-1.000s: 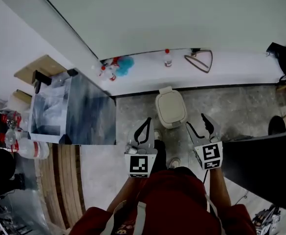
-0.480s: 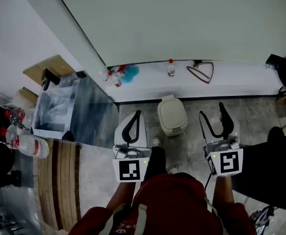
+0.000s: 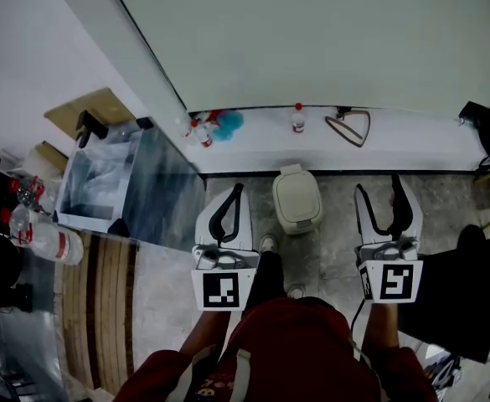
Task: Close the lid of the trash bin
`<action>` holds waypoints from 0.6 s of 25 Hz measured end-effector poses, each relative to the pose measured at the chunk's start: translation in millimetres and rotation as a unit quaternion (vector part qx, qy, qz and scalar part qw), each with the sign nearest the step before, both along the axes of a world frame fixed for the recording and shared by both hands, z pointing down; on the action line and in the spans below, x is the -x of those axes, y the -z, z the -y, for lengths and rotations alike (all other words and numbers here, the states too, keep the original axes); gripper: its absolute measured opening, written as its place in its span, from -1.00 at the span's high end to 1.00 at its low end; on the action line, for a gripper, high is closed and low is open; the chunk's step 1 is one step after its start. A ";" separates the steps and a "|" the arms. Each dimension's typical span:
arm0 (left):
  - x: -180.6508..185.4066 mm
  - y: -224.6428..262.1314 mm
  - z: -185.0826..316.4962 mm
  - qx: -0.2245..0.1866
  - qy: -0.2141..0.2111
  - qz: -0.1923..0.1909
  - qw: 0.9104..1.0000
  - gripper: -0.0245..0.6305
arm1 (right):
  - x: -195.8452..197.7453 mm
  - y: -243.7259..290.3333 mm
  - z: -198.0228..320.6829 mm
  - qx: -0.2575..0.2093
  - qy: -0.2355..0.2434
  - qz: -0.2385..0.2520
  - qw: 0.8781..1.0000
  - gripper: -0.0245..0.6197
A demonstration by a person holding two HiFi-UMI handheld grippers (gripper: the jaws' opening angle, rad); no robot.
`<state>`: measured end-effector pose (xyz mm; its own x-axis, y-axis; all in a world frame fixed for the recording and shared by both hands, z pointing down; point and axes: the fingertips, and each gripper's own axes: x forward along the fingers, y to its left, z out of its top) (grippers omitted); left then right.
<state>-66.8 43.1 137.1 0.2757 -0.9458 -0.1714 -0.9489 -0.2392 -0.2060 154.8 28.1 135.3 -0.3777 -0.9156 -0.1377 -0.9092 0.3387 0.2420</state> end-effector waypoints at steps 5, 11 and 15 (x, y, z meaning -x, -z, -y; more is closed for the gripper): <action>-3.0 -1.4 3.1 0.002 0.000 -0.005 1.000 0.94 | 3.1 2.2 4.3 -0.003 0.003 -0.002 1.000 0.12; -4.4 0.9 7.0 0.000 0.000 -0.007 1.000 0.94 | 2.0 -2.2 7.7 -0.003 -0.003 -0.002 1.000 0.21; -7.0 -1.7 7.0 0.002 -0.001 -0.003 1.000 0.94 | 1.9 -4.1 4.6 -0.005 -0.003 -0.001 1.000 0.50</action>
<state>-59.8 36.0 138.8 0.2767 -0.9459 -0.1693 -0.9497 -0.2423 -0.1984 152.9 23.6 139.4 -0.3733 -0.9162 -0.1455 -0.9105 0.3318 0.2466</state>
